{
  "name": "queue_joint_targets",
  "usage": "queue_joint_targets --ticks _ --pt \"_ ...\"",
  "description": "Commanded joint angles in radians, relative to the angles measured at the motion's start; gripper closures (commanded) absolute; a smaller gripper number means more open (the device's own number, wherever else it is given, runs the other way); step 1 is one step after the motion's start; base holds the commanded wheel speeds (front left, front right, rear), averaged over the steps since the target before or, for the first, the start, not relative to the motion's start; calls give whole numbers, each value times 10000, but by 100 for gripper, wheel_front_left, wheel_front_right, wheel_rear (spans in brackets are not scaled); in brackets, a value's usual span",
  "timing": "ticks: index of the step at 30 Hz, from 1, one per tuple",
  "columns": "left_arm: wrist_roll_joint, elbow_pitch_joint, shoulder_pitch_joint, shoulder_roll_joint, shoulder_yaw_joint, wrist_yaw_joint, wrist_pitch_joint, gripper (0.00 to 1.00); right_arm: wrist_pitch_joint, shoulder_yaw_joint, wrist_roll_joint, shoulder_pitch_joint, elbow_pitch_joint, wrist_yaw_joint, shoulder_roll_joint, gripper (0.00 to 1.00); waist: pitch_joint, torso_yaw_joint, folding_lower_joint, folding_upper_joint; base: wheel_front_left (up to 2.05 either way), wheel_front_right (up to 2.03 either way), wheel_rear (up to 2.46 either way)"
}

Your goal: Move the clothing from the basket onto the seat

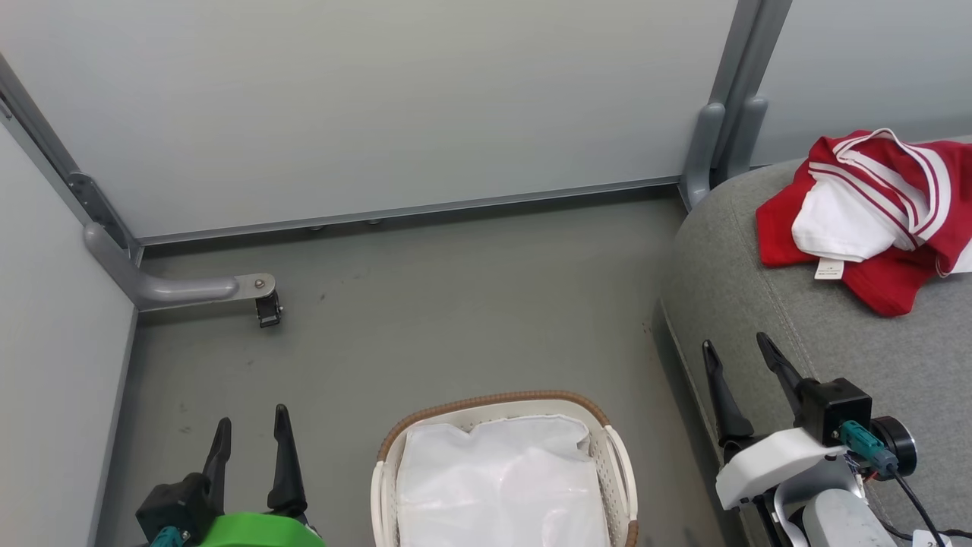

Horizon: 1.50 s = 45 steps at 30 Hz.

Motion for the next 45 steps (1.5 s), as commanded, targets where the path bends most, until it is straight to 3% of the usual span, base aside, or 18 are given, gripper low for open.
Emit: queue_joint_targets --ticks 1,12,13,18,45 --pt "52 37 25 -7 -26 46 -3 0 -45 -37 -90 10 10 -15 -37 0 -2 6 1 0 0 0 0" --pt "1 -31 -59 -7 -49 36 -3 0 -46 -20 -102 -43 102 -15 -36 0 16 26 1 0 0 0 0" --pt "-33 -4 -6 -2 -57 34 0 100 0 -22 -42 -7 90 0 0 100 16 25 1 0 0 0 0" --pt "-89 367 4 -13 -81 30 18 100 48 -31 15 201 448 0 69 100 17 24 1 0 0 0 0" --pt "-4205 197 -519 -10 588 -350 1262 100 1273 -563 4909 220 45 -3 36 100 -2 -72 1 0 0 0 0"
